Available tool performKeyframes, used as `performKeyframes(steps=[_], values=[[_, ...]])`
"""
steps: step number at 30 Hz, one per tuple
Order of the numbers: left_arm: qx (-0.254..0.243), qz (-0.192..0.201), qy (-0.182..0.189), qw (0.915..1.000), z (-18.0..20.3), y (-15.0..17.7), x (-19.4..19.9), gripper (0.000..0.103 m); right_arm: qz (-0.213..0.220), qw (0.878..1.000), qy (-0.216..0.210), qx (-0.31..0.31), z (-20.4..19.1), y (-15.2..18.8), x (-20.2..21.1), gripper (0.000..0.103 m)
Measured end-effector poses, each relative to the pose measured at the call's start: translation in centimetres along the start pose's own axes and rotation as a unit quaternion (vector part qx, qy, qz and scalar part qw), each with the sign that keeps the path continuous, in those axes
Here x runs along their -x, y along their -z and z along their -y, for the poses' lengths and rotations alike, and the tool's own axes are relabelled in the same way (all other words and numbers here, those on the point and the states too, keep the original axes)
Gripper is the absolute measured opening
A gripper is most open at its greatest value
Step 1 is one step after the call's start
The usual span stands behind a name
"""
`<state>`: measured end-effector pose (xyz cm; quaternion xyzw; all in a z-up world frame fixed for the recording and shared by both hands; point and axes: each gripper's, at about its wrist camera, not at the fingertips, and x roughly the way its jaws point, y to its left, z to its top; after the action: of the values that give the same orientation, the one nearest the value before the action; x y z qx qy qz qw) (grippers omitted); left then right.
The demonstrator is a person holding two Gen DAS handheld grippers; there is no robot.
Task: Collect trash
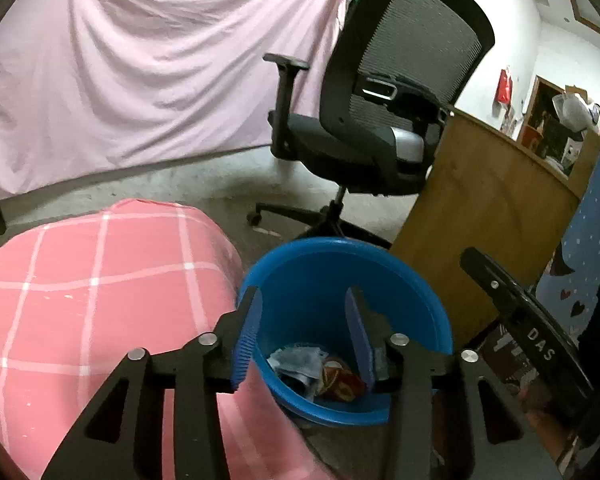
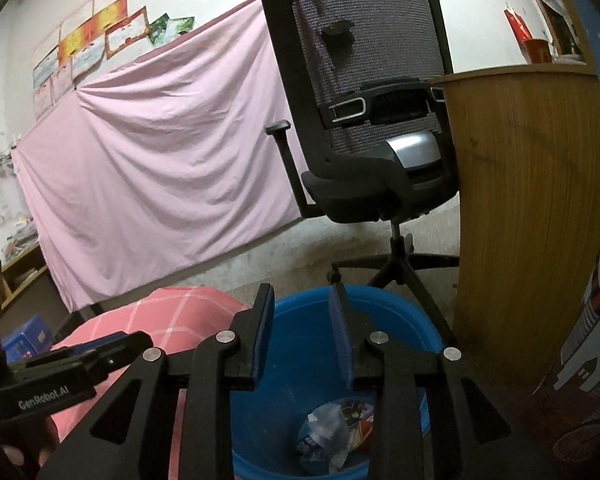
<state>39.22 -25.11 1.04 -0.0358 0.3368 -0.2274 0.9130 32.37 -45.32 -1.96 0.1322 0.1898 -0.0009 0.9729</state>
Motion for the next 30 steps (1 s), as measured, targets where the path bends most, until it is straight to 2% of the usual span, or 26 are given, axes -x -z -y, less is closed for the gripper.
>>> performKeyframes(steps=[2,4,6,10,11,13,19,21,22,30], values=[[0.005,0.007,-0.001,1.0,-0.4,0.0,0.8,0.046,0.002,1.0,0.0,0.002,-0.2,-0.2,0.4,0.031],[0.014,0.022,-0.004,0.9997,-1.0,0.1,2.0,0.057,0.008,1.0,-0.003,0.004,-0.5,-0.5,0.9,0.039],[0.022,0.04,-0.008,0.9989,-1.7,0.3,3.4,0.063,0.016,1.0,-0.005,0.012,-0.9,-0.6,1.9,0.049],[0.033,0.071,-0.017,0.9968,-2.8,0.7,6.0,0.084,0.027,0.999,-0.004,0.031,-2.1,-0.7,3.4,0.053],[0.036,0.08,-0.021,0.996,-3.1,0.8,6.7,0.086,0.031,0.999,-0.004,0.034,-2.5,-0.8,3.8,0.057],[0.042,0.095,-0.029,0.9941,-3.7,0.9,8.0,0.097,0.039,0.999,-0.005,0.036,-2.9,-1.0,4.5,0.066],[0.025,0.134,-0.067,0.9884,-4.2,1.9,11.9,0.101,0.065,0.997,-0.005,0.048,-4.5,-1.2,6.8,0.086],[0.017,0.146,-0.084,0.9855,-4.3,2.6,13.1,0.101,0.069,0.996,-0.002,0.049,-4.7,-0.9,7.7,0.1],[0.014,0.15,-0.092,0.9843,-4.4,3.1,13.8,0.101,0.072,0.996,-0.003,0.05,-4.8,-0.8,8.0,0.103],[0.009,0.162,-0.109,0.9807,-5.5,6.3,17.9,0.101,0.095,0.994,0.0,0.061,-6.2,0.5,12.4,0.103]])
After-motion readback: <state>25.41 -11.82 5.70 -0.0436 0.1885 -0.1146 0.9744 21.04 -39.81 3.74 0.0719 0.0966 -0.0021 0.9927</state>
